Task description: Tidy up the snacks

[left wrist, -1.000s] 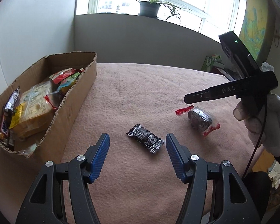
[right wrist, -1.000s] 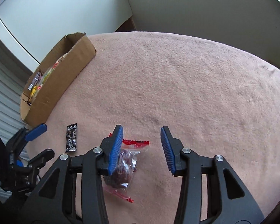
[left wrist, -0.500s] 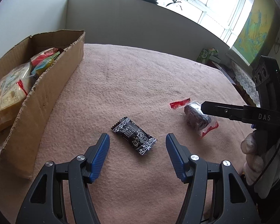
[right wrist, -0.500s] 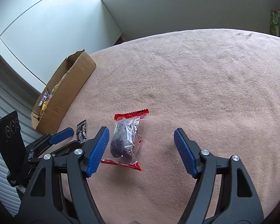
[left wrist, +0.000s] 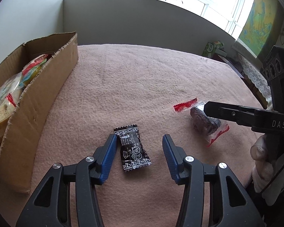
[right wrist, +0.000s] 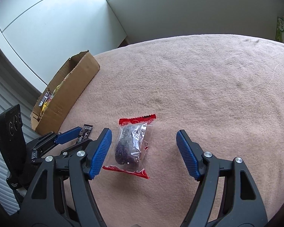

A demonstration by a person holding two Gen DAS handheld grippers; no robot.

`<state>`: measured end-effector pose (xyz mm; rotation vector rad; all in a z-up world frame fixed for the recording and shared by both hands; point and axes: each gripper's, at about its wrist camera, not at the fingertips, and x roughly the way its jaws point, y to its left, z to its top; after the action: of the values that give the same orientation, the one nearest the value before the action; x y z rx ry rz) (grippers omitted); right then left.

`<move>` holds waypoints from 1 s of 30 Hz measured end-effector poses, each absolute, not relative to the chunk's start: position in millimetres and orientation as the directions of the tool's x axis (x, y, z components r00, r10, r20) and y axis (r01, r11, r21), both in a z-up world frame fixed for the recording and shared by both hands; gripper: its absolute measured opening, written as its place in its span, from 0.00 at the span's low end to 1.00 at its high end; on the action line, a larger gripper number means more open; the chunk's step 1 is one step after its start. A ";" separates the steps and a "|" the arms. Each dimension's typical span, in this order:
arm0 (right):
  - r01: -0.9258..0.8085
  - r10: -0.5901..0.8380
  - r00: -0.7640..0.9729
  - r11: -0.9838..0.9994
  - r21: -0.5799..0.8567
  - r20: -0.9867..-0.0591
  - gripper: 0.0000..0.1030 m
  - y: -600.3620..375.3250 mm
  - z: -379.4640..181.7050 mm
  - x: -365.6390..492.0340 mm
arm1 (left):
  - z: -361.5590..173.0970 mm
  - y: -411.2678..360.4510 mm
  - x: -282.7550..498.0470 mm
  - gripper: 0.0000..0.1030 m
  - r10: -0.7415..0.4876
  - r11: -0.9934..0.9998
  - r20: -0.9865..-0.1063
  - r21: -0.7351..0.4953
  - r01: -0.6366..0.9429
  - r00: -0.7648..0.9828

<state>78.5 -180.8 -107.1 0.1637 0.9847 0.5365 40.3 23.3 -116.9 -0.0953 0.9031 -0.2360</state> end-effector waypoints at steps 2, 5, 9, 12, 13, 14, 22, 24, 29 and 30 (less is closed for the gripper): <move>-0.368 0.491 0.440 0.862 0.348 -0.752 0.72 -178.2 -106.9 76.8 | -117.9 24.9 37.5 0.43 -0.235 0.972 -0.765 -0.168 0.167 0.599; -0.390 0.468 0.447 0.869 0.305 -0.762 0.72 -170.5 -107.2 73.6 | -118.0 26.1 36.3 0.39 -0.229 0.973 -0.764 -0.158 0.169 0.603; -0.413 0.428 0.449 0.878 0.242 -0.785 0.72 -158.3 -111.4 70.6 | -118.5 30.4 35.0 0.33 -0.225 0.974 -0.762 -0.154 0.168 0.607; -0.423 0.399 0.455 0.883 0.201 -0.796 0.67 -151.8 -113.9 68.4 | -118.1 33.3 32.4 0.27 -0.217 0.976 -0.759 -0.151 0.159 0.614; -0.425 0.390 0.455 0.885 0.189 -0.801 0.66 -149.9 -115.3 68.4 | -118.3 34.0 31.1 0.26 -0.211 0.977 -0.758 -0.145 0.156 0.617; -0.424 0.379 0.458 0.888 0.177 -0.804 0.66 -148.3 -116.4 68.6 | -118.4 32.9 30.4 0.26 -0.203 0.978 -0.759 -0.135 0.156 0.619; -0.412 0.322 0.496 0.905 0.108 -0.806 0.44 -143.8 -118.0 66.1 | -117.4 28.2 30.4 0.24 -0.178 0.983 -0.759 -0.106 0.151 0.626; -0.405 0.329 0.496 0.906 0.121 -0.804 0.42 -146.4 -117.9 66.9 | -115.8 28.8 30.0 0.24 -0.165 0.985 -0.757 -0.099 0.139 0.632; -0.399 0.335 0.502 0.908 0.130 -0.797 0.39 -148.8 -116.7 66.3 | -108.9 29.1 26.9 0.24 -0.146 0.988 -0.742 -0.083 0.127 0.654; -0.399 0.336 0.503 0.908 0.131 -0.796 0.38 -149.1 -116.4 65.9 | -107.7 29.1 26.6 0.24 -0.146 0.989 -0.740 -0.084 0.125 0.657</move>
<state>65.9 -149.1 -116.4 -0.0724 0.9447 0.4442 26.6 29.1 -107.7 -0.0260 0.8408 -0.1535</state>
